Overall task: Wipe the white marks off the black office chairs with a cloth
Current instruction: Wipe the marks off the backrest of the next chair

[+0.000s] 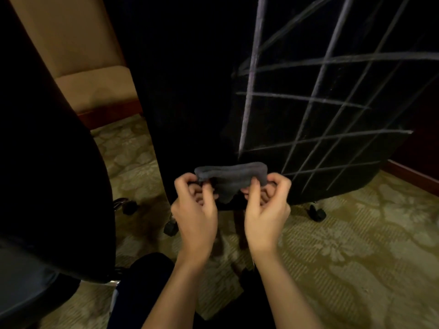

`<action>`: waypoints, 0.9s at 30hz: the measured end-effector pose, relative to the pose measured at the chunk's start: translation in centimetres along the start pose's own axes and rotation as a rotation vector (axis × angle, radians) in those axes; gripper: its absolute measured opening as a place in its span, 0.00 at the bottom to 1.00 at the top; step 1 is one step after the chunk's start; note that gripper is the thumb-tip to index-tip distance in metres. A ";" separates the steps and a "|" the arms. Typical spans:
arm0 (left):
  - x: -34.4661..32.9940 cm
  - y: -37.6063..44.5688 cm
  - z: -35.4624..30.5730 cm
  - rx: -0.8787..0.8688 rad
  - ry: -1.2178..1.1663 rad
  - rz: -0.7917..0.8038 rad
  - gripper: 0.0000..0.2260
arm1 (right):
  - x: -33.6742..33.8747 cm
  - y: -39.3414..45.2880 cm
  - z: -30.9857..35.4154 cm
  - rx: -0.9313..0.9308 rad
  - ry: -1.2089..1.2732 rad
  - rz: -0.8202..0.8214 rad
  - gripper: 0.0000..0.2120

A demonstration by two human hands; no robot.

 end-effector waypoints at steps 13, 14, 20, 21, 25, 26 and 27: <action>-0.6 0.8 -1.5 -0.448 -0.135 0.011 0.14 | -0.6 2.1 0.7 0.394 0.103 0.102 0.22; -0.6 0.7 -1.3 -0.558 -0.092 0.055 0.12 | -0.3 2.0 0.5 0.507 0.080 0.128 0.22; -1.4 1.9 -1.4 -0.759 0.158 0.097 0.19 | -0.4 3.4 0.3 0.728 -0.194 0.118 0.18; -1.3 2.0 -1.4 -0.777 0.197 0.100 0.20 | -0.4 3.5 0.3 0.749 -0.228 0.112 0.19; -1.0 2.0 -1.4 -0.844 0.315 0.115 0.22 | -0.3 3.6 0.0 0.780 -0.322 0.088 0.20; -1.0 2.1 -1.4 -0.855 0.339 0.105 0.20 | -0.3 3.7 -0.1 0.786 -0.329 0.083 0.20; -1.0 2.4 -1.4 -0.864 0.361 0.089 0.18 | -0.4 3.8 -0.2 0.790 -0.319 0.084 0.18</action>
Point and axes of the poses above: each hand's wrist, its own y-axis towards the middle knuckle, its own x-axis out of the back of the hand, z = x × y, the point moved 4 cm from there along y, towards the middle knuckle, and after that the axes turned 9 degrees about -z, right-handed, at the moved point
